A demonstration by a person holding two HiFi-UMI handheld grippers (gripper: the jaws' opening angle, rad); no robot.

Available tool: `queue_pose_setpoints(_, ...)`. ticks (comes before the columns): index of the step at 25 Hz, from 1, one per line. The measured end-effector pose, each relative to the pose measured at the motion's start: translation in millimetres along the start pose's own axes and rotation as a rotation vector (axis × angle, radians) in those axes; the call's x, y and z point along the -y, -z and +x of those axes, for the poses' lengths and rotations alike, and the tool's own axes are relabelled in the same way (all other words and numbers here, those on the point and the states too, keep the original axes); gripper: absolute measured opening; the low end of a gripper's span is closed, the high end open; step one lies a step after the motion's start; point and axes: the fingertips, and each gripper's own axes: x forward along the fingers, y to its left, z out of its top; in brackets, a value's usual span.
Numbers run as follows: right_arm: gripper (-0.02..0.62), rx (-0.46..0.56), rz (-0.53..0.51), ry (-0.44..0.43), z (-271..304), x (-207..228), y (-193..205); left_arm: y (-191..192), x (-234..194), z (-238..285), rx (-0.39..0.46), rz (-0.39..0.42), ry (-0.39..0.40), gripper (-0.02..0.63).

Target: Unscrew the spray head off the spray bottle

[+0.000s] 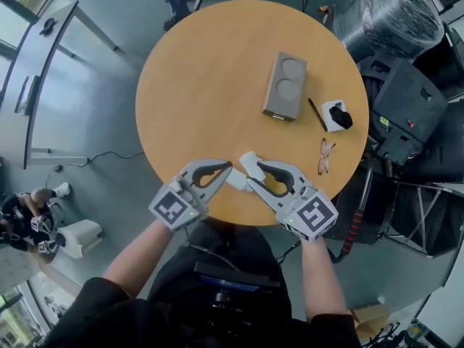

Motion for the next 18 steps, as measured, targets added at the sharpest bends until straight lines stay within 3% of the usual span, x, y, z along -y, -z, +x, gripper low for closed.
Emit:
queue_pose_setpoints(3,0.089,0.103,-0.035,0.015,-19.5,-14.9,-36.7,-23.9,16.2,-5.1,-0.010,0.025,0.022,0.005)
queue_pose_setpoints(7,0.008,0.154,-0.062,0.027,-37.7,-33.0,-67.6,-56.1,29.9,-13.9,-0.013,0.041,0.031,0.005)
queue_pose_setpoints(18,0.006,0.203,-0.086,0.009,-79.9,-58.5,-104.0,-102.3,63.5,-36.2,-0.011,0.070,0.002,0.005)
